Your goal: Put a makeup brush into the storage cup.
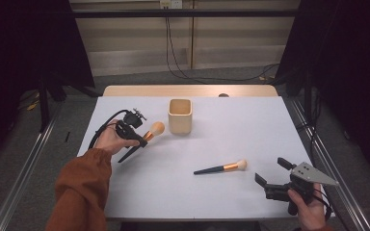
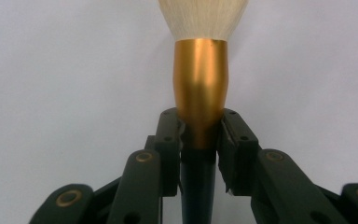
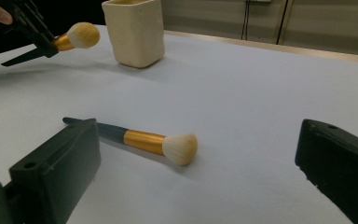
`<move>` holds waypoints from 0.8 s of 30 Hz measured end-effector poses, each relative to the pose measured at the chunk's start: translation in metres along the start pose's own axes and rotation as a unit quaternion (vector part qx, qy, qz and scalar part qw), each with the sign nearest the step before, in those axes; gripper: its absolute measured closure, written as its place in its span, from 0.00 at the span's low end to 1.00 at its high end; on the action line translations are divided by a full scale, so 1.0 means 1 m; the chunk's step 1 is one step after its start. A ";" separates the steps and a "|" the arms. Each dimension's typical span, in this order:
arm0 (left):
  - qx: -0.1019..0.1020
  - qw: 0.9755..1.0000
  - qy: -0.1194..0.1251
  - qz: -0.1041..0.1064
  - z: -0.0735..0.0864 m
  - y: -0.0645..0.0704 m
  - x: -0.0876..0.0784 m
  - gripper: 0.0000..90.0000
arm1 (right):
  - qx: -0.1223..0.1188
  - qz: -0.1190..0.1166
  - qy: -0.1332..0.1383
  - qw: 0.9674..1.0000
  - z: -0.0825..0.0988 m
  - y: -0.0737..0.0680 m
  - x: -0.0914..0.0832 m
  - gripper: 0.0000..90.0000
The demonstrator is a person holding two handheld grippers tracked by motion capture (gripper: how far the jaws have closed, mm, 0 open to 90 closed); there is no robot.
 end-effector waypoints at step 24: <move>-0.081 0.982 0.167 0.026 -0.008 -0.013 -0.034 0.79 | 0.002 -0.001 0.000 1.000 0.001 0.000 -0.001 0.00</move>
Point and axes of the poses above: each handheld gripper's, and its own axes: x roughly forward along the jaws, z roughly out of its underside, y roughly to its right, the point moved 10 cm from there along x, roughly forward along the jaws, and after that the axes turned 7 degrees about -x, right-handed, at the moved point
